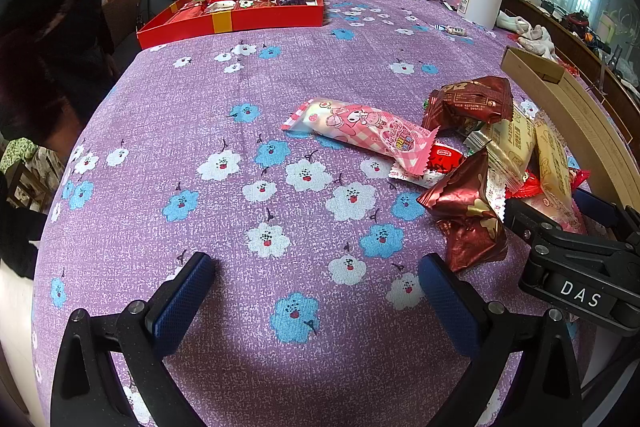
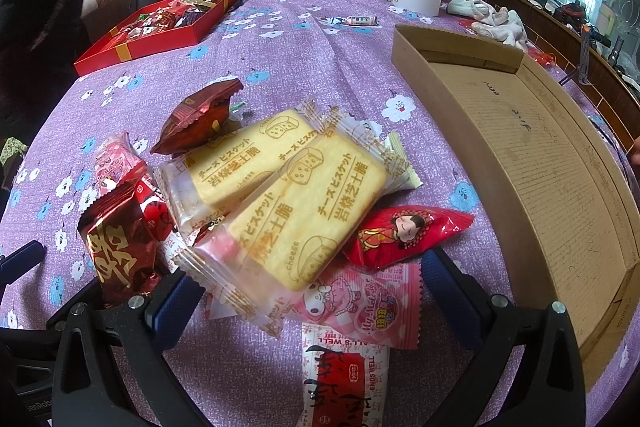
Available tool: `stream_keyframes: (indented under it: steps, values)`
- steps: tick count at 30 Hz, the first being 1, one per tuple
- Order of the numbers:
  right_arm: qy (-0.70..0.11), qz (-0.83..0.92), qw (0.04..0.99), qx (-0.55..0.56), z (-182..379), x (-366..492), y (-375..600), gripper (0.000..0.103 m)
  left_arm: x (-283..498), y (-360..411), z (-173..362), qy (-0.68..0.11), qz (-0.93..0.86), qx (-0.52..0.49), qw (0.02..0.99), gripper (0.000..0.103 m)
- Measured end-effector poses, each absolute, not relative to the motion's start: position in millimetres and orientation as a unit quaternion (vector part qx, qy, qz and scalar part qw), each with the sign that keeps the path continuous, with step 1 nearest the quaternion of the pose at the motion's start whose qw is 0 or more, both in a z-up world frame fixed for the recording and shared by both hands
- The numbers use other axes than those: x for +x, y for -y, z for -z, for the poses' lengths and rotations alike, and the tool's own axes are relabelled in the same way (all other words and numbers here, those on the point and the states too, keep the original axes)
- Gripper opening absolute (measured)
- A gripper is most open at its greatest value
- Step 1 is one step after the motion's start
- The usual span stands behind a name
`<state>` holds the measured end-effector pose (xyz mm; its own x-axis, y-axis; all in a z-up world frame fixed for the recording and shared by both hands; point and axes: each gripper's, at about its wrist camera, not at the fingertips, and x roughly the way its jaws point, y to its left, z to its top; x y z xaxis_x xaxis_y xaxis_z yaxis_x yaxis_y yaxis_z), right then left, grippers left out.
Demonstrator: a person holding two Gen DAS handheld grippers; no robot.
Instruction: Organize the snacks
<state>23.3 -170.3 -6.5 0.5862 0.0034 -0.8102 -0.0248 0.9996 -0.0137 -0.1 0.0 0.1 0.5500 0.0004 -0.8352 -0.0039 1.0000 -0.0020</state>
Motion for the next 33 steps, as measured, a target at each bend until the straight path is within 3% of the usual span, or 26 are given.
stream_keyframes:
  steps: [25, 33]
  values:
    - [-0.457, -0.008, 0.89, -0.012, 6.7, 23.5, 169.3, 0.103, 0.0, 0.0, -0.1, -0.474, -0.001, -0.002, 0.88, 0.103]
    - [-0.528, -0.099, 0.841, -0.063, 8.7, 34.2, 170.3, 0.103, -0.1, 0.0, -0.1, -0.474, -0.001, -0.002, 0.88, 0.103]
